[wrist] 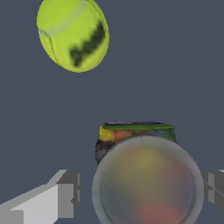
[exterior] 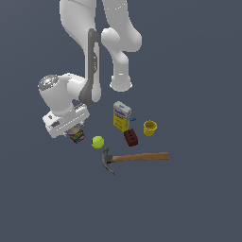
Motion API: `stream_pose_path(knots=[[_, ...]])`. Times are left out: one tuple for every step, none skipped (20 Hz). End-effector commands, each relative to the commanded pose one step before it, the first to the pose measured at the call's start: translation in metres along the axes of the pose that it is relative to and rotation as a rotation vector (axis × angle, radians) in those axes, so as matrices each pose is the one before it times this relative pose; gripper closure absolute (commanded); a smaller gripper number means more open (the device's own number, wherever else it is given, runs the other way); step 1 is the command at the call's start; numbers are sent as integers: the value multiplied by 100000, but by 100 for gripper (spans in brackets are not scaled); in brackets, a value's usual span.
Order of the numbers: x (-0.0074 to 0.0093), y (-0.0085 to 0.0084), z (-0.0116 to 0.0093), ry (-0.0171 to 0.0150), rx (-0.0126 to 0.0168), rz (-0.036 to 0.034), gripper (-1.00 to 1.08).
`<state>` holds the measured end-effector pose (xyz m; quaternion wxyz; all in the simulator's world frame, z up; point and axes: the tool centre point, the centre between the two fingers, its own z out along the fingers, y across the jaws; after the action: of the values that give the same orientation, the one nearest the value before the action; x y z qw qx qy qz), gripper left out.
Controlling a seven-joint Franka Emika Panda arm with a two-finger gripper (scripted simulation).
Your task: Pick up a designated object from a clutter of objects.
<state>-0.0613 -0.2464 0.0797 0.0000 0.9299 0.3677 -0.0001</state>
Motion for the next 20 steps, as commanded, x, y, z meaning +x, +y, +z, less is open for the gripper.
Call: stream_pose_path(knots=[[-31,-21,1141,-15,4,-49,-92],[25,0,324,9,-4,-68,-92],[-5,16,262,0,0,0,-92],[-2,16,200,0,0,0,-92],[0,15,140,0,0,0,-92],[1,10,83,0,0,0,-92],[29,-7,23,34,4,-60,-92],[0,0,0,0,0,0,108],[0,0,0,0,0,0,108],[0,0,0,0,0,0,108],[0,0,0,0,0,0,108],[0,0,0,0,0,0,108],[0,0,0,0,0,0,108],[0,0,0,0,0,0,108],[0,0,0,0,0,0,108],[0,0,0,0,0,0,108],[0,0,0,0,0,0,108],[-23,83,-115,58,-196,58,108],[20,-14,-22,0,0,0,108],[61,-41,-66,0,0,0,108]])
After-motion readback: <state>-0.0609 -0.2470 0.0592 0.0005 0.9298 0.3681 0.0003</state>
